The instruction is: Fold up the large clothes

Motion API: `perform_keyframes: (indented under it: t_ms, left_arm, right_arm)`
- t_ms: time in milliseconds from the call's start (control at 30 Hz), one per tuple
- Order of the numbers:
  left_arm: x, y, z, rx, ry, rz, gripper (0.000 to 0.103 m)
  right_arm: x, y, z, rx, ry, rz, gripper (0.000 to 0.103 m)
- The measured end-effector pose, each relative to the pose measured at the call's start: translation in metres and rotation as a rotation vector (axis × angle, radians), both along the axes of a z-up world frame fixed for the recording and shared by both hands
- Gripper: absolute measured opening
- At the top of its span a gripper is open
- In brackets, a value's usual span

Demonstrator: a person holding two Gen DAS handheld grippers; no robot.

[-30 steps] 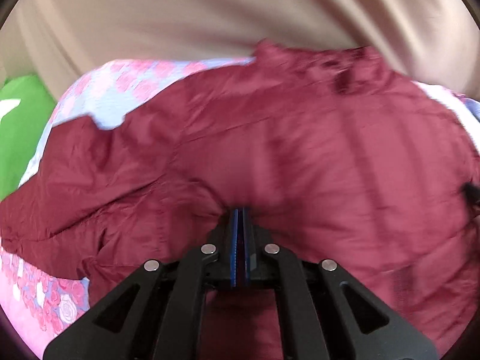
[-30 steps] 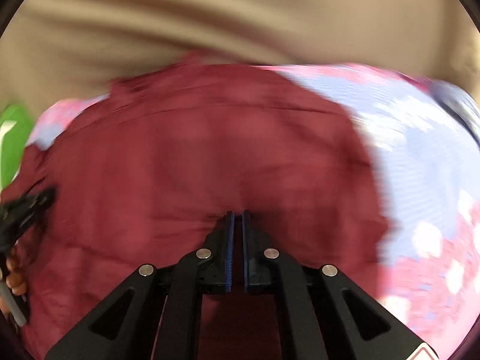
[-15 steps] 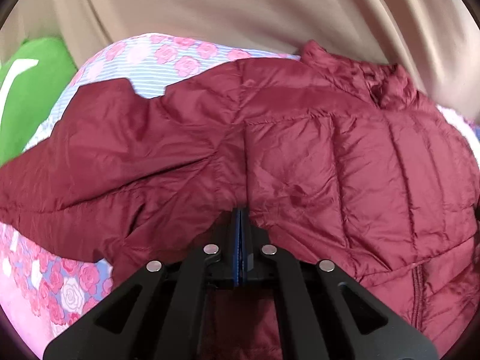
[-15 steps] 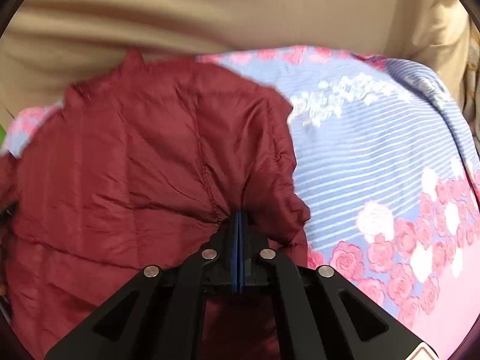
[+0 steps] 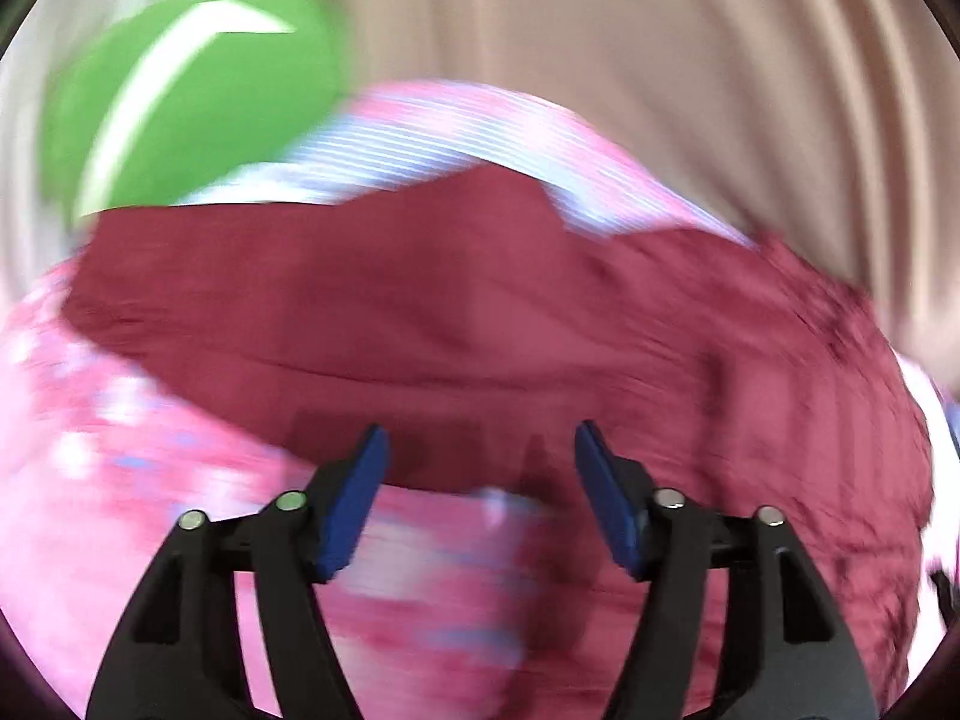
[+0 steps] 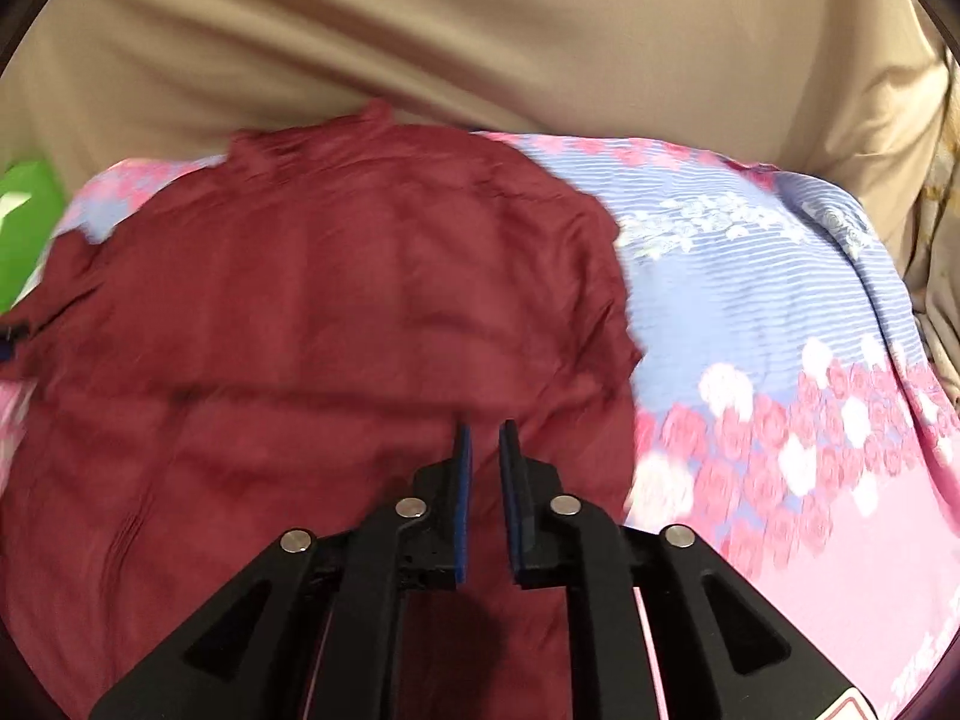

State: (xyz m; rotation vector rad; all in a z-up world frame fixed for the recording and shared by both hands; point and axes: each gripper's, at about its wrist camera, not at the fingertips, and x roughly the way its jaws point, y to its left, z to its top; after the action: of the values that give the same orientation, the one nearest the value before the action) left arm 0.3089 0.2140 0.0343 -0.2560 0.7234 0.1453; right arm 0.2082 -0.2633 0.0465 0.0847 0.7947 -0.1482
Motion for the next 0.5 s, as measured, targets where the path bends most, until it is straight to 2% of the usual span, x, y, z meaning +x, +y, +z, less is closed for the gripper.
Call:
perform_keyframes:
  t_ms: [100, 200, 333, 433, 500]
  left_arm:
    - [0.001, 0.081, -0.005, -0.041, 0.030, 0.169, 0.068]
    - [0.003, 0.156, -0.015, -0.096, 0.046, 0.335, 0.068]
    - [0.007, 0.224, -0.028, -0.194, 0.053, 0.482, 0.067]
    - [0.016, 0.252, -0.043, -0.308, 0.038, 0.514, 0.067]
    - [0.021, 0.260, -0.051, -0.343, 0.040, 0.508, 0.065]
  right_arm:
    - [-0.033, 0.016, -0.003, 0.029, 0.000, 0.053, 0.025]
    - [-0.057, 0.033, -0.010, 0.040, 0.009, 0.084, 0.025]
    - [-0.079, 0.053, -0.023, 0.061, 0.042, 0.111, 0.027]
    - [-0.092, 0.065, -0.030, 0.054, 0.055, 0.106, 0.032]
    - [-0.095, 0.067, -0.034, 0.051, 0.054, 0.100, 0.034]
